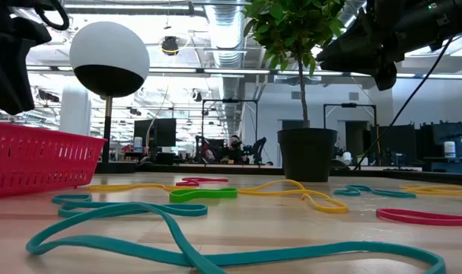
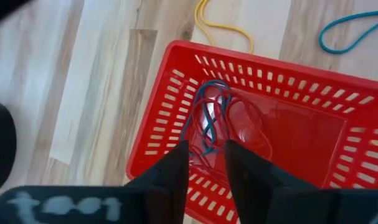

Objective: Pick and place items into bin
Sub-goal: Put the red rubber band into the red bin

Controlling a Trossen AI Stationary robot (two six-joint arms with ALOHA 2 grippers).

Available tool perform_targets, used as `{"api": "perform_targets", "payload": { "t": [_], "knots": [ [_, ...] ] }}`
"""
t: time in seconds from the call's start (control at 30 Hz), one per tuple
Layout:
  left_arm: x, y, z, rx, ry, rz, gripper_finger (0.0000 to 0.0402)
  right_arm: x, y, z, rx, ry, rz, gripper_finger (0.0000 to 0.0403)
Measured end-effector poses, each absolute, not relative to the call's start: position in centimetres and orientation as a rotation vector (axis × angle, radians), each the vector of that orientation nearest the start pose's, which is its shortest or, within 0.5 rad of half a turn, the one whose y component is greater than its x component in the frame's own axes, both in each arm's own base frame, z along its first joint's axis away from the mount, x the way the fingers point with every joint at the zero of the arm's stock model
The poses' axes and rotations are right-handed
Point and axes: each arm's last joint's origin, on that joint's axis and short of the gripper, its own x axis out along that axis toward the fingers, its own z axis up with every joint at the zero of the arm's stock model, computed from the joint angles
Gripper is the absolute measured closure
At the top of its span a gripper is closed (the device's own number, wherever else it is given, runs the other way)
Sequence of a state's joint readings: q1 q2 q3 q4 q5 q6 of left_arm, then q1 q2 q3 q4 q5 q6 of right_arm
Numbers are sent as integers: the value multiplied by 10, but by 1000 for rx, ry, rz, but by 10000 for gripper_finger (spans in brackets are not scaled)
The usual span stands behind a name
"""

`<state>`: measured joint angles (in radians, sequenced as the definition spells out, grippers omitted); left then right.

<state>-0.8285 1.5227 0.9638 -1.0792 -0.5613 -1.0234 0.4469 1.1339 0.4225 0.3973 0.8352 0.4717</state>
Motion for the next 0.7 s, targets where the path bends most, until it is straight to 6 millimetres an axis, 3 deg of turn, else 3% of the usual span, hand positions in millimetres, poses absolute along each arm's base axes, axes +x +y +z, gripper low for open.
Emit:
{"api": "perform_targets", "payload": {
  "t": [0.2,0.4,0.53,0.7],
  "knots": [
    [172,-164,205,220,1172,450,285,204,74,201,274,157,-434,300],
    [169,-154,247,334,1086,482,284,204,74,201,274,157,-434,300],
    [165,-133,284,326,954,435,284,204,74,201,274,157,-434,300],
    [154,-92,325,273,774,420,284,204,74,201,274,157,-434,300]
  ]
}}
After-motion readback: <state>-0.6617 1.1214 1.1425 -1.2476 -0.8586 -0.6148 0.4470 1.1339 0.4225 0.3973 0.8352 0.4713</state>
